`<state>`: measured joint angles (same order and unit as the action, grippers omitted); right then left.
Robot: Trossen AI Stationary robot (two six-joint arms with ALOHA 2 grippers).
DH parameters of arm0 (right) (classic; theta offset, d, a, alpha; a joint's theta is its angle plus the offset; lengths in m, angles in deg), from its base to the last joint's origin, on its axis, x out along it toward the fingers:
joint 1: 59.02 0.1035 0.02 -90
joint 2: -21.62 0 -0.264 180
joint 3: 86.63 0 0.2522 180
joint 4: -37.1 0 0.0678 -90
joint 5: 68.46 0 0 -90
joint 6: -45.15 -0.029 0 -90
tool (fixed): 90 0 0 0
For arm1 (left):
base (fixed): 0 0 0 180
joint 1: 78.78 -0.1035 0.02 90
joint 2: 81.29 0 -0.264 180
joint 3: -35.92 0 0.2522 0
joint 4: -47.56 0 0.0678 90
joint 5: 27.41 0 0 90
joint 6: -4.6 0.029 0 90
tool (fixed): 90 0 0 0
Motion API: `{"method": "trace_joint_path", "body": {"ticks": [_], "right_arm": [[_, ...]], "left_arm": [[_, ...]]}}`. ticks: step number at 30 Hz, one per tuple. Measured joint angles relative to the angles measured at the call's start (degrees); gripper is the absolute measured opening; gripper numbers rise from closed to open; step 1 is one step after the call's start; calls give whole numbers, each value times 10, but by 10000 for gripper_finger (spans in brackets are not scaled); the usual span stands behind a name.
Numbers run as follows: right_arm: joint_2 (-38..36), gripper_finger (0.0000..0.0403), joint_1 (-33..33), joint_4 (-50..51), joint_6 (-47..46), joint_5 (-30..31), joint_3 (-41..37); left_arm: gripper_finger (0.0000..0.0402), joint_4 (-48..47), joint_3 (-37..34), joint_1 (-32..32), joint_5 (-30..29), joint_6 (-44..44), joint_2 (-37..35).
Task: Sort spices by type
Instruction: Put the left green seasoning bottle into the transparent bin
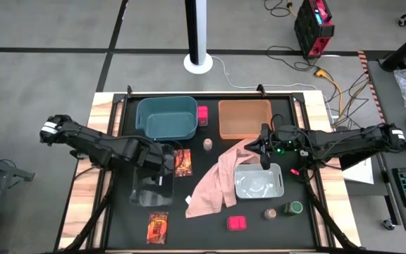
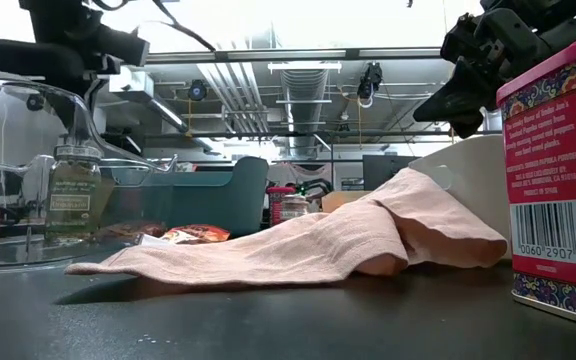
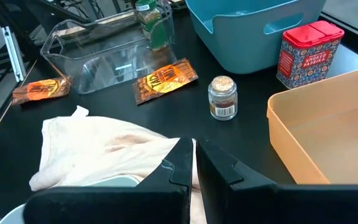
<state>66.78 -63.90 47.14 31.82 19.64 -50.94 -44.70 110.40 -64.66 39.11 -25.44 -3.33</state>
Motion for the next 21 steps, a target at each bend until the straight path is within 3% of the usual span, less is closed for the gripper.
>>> {"method": "trace_joint_path", "body": {"ticks": [12, 21], "right_arm": [[0, 13, 0, 1, 0, 0, 0], [0, 13, 0, 1, -2, 0, 0]], "left_arm": [[0, 39, -26, -12, 36, 11, -1], [0, 13, -17, -12, 78, 28, -4]]}}
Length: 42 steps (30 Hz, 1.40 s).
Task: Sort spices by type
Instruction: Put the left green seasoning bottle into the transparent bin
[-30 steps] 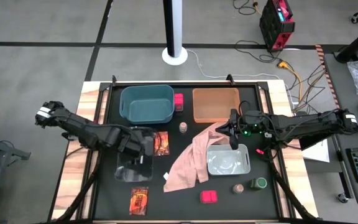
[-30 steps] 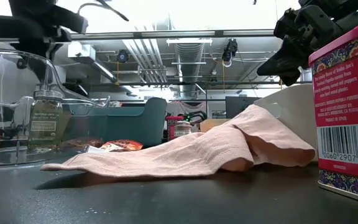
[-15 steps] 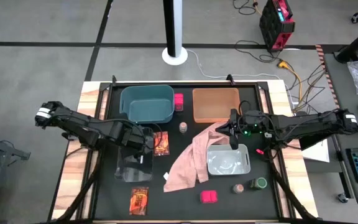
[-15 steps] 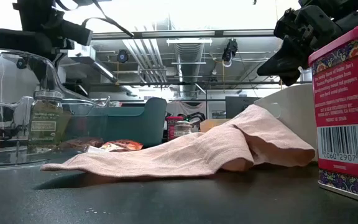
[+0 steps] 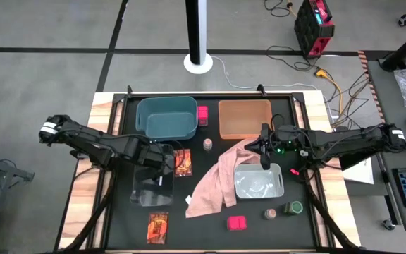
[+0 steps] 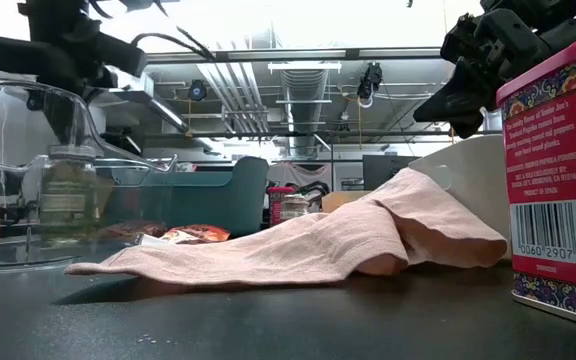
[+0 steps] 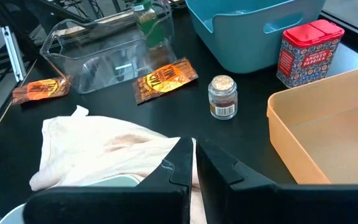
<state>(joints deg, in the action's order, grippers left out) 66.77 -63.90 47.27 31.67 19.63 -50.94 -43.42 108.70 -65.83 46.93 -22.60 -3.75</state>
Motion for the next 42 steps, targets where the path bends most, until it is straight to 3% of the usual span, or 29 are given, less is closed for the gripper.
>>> {"method": "trace_joint_path", "body": {"ticks": [5, 20, 29, 36, 42], "right_arm": [[0, 13, 0, 0, 0, 0, 0], [0, 13, 0, 0, 0, 0, 0], [0, 13, 0, 0, 0, 0, 0], [0, 13, 0, -1, -5, 0, 0], [0, 13, 0, -1, -1, 0, 0]], "left_arm": [[0, -44, 8, 1, 19, 10, -5], [0, -15, 9, 2, 28, -2, -13], [0, -18, 9, 18, 65, -42, -32], [0, -18, 6, 38, 137, -80, -38], [0, -20, -16, 37, 132, -79, -36]]}}
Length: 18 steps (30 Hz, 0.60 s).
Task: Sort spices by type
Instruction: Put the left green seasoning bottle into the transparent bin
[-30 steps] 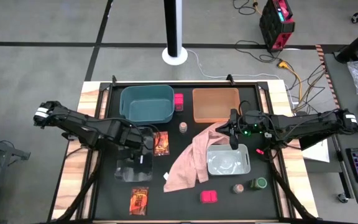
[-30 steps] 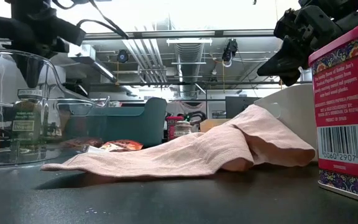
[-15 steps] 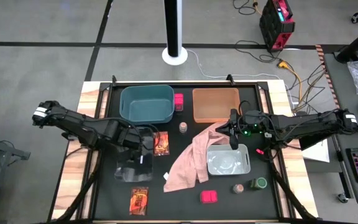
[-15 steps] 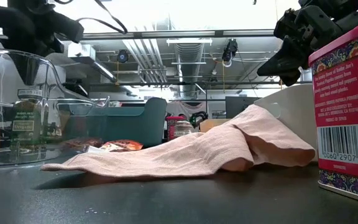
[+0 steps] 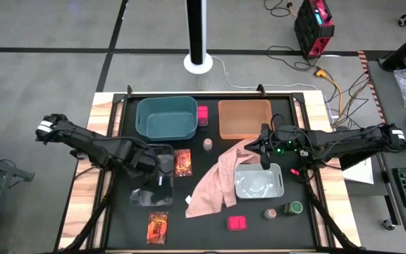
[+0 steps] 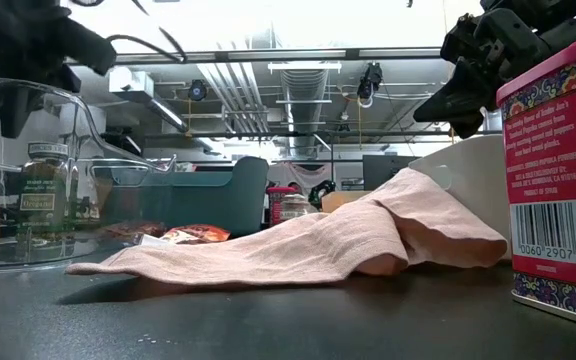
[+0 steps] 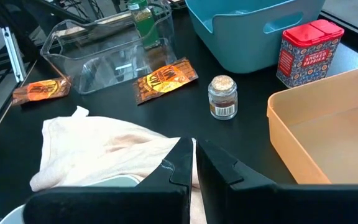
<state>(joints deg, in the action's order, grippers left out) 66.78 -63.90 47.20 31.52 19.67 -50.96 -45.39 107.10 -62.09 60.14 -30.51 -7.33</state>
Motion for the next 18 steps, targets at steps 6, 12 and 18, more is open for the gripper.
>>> {"method": "trace_joint_path", "body": {"ticks": [6, 12, 18], "right_arm": [[0, 13, 0, 0, 2, 0, 0], [0, 13, 0, 0, 3, 0, 0], [0, 13, 0, 0, 3, 0, 0]], "left_arm": [[0, 0, -12, 0, -55, 0, 0], [0, -5, -12, 0, -107, 7, 0], [0, -23, -12, -4, -114, 1, 0]]}}
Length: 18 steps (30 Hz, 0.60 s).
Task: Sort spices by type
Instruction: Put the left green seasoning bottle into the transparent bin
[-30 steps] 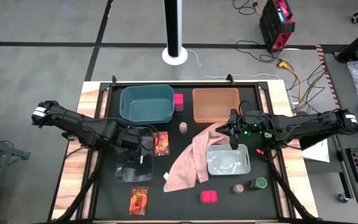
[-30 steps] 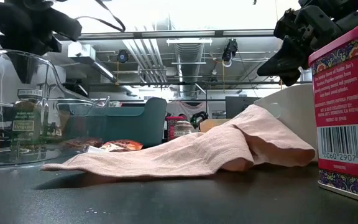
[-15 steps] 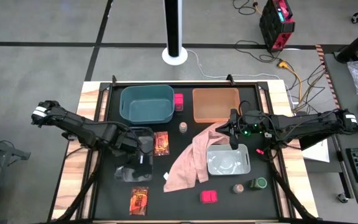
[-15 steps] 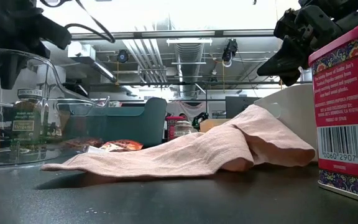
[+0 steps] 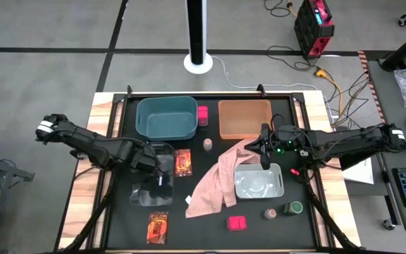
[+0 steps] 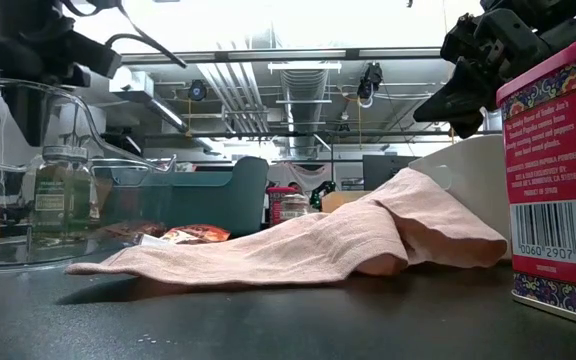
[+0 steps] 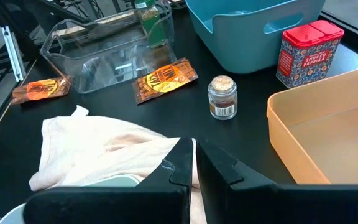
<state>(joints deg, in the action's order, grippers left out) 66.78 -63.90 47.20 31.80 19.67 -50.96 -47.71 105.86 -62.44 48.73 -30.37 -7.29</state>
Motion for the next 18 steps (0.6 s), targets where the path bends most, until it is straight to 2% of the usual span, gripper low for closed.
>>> {"method": "trace_joint_path", "body": {"ticks": [5, 7, 11, 18], "right_arm": [[0, 13, 0, 0, 0, 0, 0], [0, 13, 0, 0, 0, 0, 0], [0, 13, 0, 0, 1, 0, 0], [0, 13, 0, 0, 1, 0, 0]], "left_arm": [[0, -28, 26, 1, 23, -20, -1], [0, -17, 45, 1, 5, -14, -1], [0, 21, 65, -5, -71, 23, -2], [0, 34, 36, -29, -67, 40, -2]]}}
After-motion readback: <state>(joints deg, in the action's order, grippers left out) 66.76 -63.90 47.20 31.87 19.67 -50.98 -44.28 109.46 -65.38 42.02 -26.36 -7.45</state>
